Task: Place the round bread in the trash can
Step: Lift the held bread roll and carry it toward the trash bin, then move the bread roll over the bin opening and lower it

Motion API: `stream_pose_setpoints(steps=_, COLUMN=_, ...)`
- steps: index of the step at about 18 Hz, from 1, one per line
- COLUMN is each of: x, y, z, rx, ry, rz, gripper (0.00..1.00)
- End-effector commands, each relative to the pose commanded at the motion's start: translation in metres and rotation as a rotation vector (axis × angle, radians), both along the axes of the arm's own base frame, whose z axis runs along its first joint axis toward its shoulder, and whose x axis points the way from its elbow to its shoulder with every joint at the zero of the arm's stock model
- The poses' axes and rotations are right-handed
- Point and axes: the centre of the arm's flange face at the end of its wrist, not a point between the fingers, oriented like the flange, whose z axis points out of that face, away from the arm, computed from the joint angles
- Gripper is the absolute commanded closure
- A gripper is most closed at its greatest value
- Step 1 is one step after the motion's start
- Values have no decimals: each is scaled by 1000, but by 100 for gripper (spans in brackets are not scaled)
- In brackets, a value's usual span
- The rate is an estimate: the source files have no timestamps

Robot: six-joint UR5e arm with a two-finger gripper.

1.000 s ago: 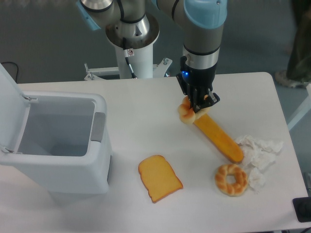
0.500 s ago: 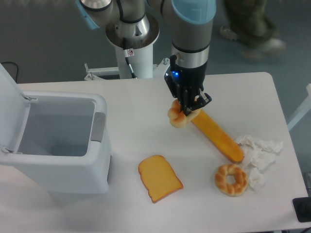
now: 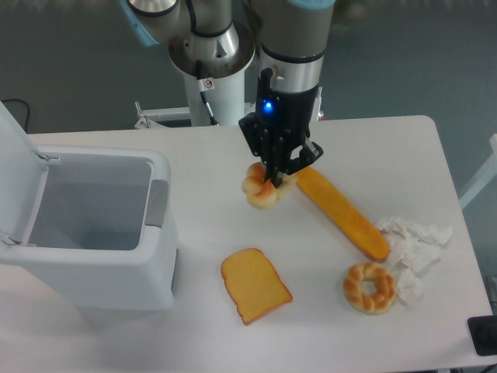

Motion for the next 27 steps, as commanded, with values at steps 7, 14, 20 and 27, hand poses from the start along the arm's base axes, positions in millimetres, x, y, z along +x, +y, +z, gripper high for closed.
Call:
stream_pose_setpoints(steps=7, x=25, y=3, z=25, rx=145, ry=-142, rz=69, gripper=97)
stream_pose_setpoints(steps=14, x=64, y=30, z=21, rx=148, ry=-247, rz=105, gripper=97)
stream_pose_setpoints(steps=20, x=90, y=46, z=19, rx=162, ry=-325, rz=100, gripper=97)
stream_pose_setpoints(steps=27, x=121, y=64, z=5, rx=155, ry=-333, rz=44, gripper=96)
